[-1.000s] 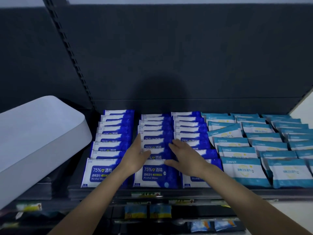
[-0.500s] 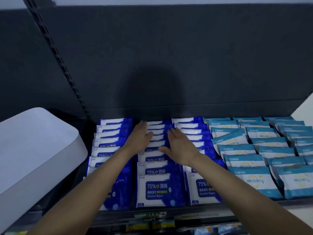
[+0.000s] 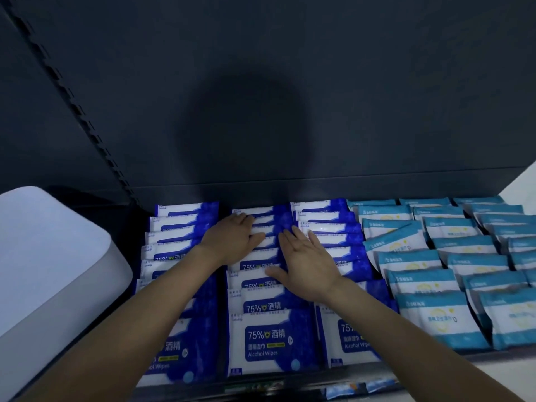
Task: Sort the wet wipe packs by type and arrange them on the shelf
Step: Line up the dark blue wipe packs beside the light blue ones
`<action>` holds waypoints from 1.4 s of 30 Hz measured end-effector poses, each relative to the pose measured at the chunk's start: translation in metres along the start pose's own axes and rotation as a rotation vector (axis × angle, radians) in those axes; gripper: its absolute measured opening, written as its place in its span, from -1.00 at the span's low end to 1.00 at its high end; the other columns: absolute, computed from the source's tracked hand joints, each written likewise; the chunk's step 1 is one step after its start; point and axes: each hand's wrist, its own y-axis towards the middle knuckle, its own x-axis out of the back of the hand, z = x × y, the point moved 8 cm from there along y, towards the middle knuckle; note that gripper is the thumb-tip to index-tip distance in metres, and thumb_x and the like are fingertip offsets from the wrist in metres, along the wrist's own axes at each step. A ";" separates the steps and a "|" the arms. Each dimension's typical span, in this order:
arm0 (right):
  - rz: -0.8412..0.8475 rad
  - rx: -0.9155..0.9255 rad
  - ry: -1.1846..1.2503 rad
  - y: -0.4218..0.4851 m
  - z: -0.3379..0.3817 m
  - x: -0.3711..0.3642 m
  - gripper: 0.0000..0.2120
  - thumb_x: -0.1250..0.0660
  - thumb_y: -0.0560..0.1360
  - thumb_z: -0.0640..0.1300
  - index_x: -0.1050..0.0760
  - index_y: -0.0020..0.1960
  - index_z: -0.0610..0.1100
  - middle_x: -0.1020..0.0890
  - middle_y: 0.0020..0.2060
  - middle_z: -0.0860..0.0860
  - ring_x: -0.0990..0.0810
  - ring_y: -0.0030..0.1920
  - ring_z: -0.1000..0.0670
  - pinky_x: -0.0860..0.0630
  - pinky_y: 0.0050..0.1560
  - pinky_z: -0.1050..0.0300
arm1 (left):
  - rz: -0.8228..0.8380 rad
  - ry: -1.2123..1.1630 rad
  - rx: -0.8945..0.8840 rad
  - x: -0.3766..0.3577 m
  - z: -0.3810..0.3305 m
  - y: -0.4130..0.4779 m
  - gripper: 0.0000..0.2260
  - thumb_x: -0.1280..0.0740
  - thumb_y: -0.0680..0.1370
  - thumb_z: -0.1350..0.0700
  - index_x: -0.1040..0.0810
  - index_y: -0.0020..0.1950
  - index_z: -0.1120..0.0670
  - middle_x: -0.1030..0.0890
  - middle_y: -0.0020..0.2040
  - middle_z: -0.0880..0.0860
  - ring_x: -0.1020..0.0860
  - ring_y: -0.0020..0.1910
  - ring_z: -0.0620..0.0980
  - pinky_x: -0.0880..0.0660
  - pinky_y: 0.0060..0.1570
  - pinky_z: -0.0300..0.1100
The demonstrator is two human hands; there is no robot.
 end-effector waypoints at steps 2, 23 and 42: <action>0.001 0.000 -0.004 0.000 0.000 0.000 -0.21 -0.01 0.53 0.34 0.02 0.55 -0.18 -0.09 0.54 -0.06 0.08 0.55 -0.02 0.17 0.53 -0.01 | -0.024 0.060 0.001 0.001 0.001 0.001 -0.46 0.02 0.64 -0.18 -0.19 0.50 0.13 -0.31 0.47 0.10 -0.31 0.40 0.06 -0.23 0.39 -0.03; -0.019 -0.117 0.086 -0.107 -0.065 0.001 -0.33 -0.13 0.56 0.24 -0.06 0.55 -0.05 -0.04 0.55 -0.06 0.09 0.55 -0.09 0.00 0.51 0.03 | 0.016 0.219 -0.248 -0.030 -0.102 -0.059 -0.35 -0.06 0.63 -0.18 0.07 0.57 0.15 0.12 0.58 0.13 0.16 0.56 0.06 0.19 0.51 -0.07; -0.027 -0.148 0.057 -0.064 -0.191 0.035 -0.57 -0.15 0.57 -0.26 -0.31 0.44 -0.21 -0.38 0.39 -0.13 -0.30 0.41 -0.15 -0.29 0.38 -0.05 | -0.002 0.027 -0.284 -0.032 -0.168 -0.011 -0.39 -0.06 0.64 -0.16 0.09 0.58 0.06 0.14 0.58 0.07 0.18 0.55 0.02 0.18 0.52 -0.07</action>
